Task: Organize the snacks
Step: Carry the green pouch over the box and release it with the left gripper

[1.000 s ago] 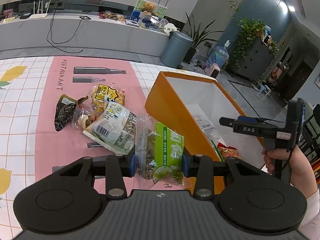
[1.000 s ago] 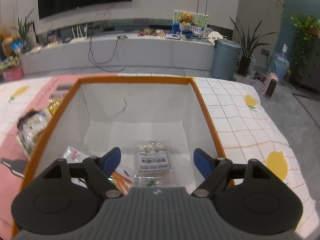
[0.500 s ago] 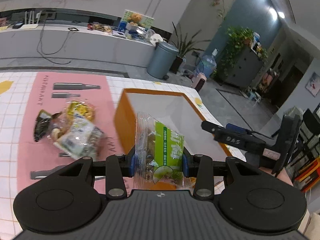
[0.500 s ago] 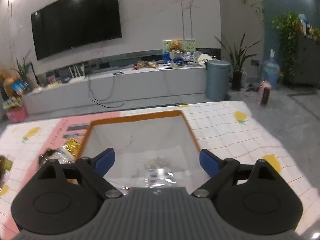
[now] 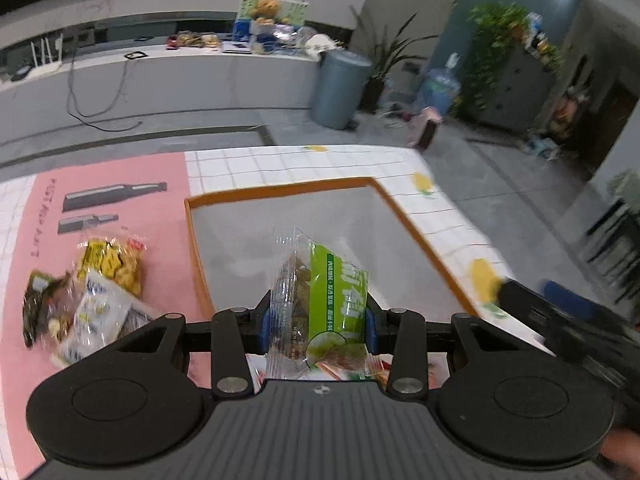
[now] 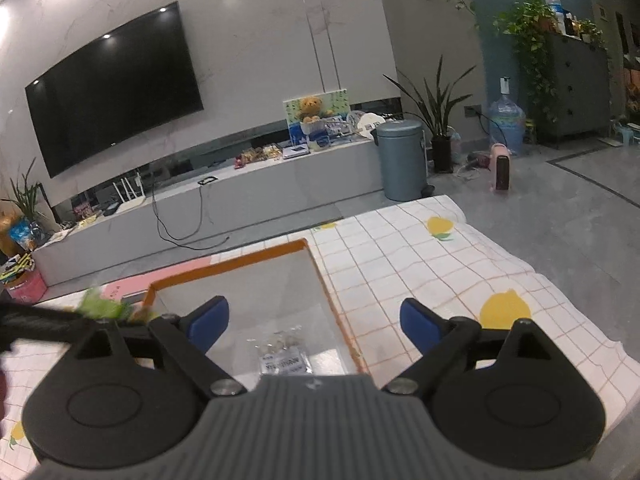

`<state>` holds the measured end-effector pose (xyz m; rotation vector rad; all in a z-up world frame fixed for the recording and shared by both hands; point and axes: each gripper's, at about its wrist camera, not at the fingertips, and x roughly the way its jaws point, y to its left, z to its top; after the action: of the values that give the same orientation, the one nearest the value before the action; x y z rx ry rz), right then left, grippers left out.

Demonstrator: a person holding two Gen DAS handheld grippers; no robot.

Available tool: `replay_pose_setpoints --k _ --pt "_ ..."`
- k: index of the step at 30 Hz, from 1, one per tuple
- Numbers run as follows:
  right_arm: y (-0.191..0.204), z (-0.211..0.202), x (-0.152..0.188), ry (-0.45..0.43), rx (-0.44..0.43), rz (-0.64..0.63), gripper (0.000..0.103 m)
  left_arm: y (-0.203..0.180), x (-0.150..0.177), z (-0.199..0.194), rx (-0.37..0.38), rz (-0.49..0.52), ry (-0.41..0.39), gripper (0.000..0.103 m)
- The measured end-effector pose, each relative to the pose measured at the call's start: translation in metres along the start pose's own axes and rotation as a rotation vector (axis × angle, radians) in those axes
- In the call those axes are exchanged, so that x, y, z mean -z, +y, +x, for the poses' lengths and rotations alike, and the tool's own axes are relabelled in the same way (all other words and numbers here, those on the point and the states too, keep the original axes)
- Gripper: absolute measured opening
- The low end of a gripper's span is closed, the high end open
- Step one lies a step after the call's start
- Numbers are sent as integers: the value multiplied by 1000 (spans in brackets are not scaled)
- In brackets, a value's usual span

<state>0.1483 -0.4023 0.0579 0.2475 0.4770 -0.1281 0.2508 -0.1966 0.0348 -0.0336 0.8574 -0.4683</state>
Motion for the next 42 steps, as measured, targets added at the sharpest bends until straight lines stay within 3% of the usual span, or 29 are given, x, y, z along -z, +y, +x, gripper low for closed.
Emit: replay_pose_setpoints --k 4,9,15,17,21,22,31,36,42 --pt "-4 -6 -3 -20 -14 27 90 -4 -8 34 -108 25 48 46" --pt "-6 -8 -3 -23 -17 41 90 -7 -10 55 -187 59 90 46" --pt "-8 -7 -2 -14 -5 59 90 -7 -5 61 -219 56 114 47" --pt "-8 -7 -2 -14 -4 67 90 -10 -4 61 -238 66 122 52" --pt "-5 -6 -3 -12 -8 55 90 -17 -1 57 -260 137 111 77" --pt "-4 -5 -3 -12 -6 51 90 -18 -1 55 -266 146 106 78" --pt "3 -4 -3 -12 -13 32 90 -22 7 14 -216 158 69 78" --pt "14 -4 -2 -31 -48 21 90 -12 10 -21 -162 93 30 78" --pt "34 -10 -1 -52 -119 5 90 7 18 -58 -156 45 -17 78"
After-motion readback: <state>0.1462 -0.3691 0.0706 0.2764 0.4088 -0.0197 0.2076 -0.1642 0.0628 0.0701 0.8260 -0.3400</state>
